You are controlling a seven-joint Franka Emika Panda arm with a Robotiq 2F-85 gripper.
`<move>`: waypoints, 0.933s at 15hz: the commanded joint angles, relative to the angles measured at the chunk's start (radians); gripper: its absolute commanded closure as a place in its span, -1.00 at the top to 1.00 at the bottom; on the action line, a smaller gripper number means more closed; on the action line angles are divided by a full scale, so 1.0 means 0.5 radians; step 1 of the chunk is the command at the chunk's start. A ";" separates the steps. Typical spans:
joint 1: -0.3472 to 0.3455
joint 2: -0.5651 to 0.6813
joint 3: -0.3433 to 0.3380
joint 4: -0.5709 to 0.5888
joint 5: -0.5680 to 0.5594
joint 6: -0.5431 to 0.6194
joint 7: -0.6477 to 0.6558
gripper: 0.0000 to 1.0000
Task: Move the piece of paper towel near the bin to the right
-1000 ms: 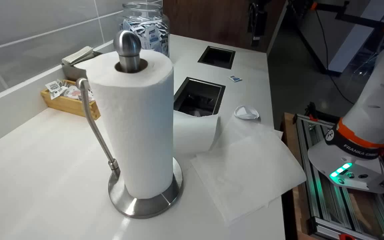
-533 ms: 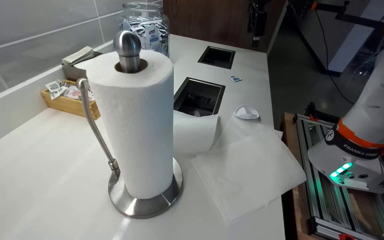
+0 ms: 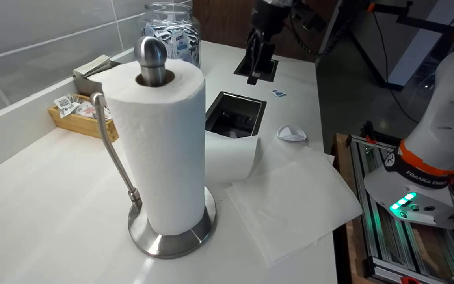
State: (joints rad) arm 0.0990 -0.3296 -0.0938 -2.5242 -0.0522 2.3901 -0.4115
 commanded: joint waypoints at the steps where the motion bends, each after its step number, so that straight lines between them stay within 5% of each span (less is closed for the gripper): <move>1: 0.228 0.226 -0.044 -0.024 0.474 0.343 -0.357 1.00; 4: 0.473 0.385 -0.124 0.053 0.971 0.278 -0.678 1.00; 7: 0.364 0.535 0.053 0.140 1.248 0.127 -0.827 1.00; 13: 0.195 0.781 0.236 0.295 1.126 0.052 -0.749 1.00; 14: 0.172 0.815 0.260 0.322 1.080 0.052 -0.727 0.65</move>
State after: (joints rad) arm 0.2349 0.0135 -0.0087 -2.4195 0.5267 2.4478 -0.7826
